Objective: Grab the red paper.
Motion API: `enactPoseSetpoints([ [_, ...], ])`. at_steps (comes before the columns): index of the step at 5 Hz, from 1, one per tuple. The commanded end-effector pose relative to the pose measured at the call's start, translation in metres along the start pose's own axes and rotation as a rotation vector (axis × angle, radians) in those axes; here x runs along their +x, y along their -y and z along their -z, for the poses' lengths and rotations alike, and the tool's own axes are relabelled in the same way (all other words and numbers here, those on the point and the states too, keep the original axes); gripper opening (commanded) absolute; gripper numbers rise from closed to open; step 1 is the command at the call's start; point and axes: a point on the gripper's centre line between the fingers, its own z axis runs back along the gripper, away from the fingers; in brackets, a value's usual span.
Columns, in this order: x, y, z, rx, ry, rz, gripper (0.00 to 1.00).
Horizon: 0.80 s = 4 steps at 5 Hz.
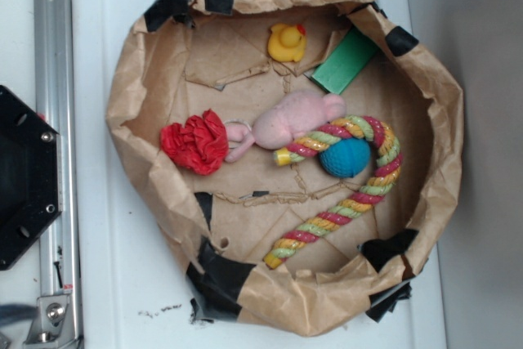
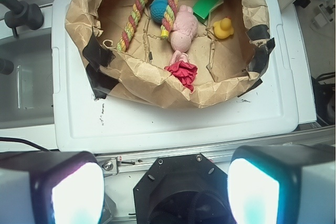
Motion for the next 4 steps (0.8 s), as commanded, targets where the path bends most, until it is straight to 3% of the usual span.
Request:
enactPoseSetpoints([
  [1, 0.000, 0.000, 0.000, 0.000, 0.000, 0.000, 1.00],
  [2, 0.030, -0.019, 0.030, 0.040, -0.243, -0.251, 1.00],
  [3, 0.069, -0.017, 0.058, -0.027, -0.463, -0.384, 1.00],
  [4, 0.101, -0.023, 0.091, -0.079, -0.469, -0.418, 1.00],
])
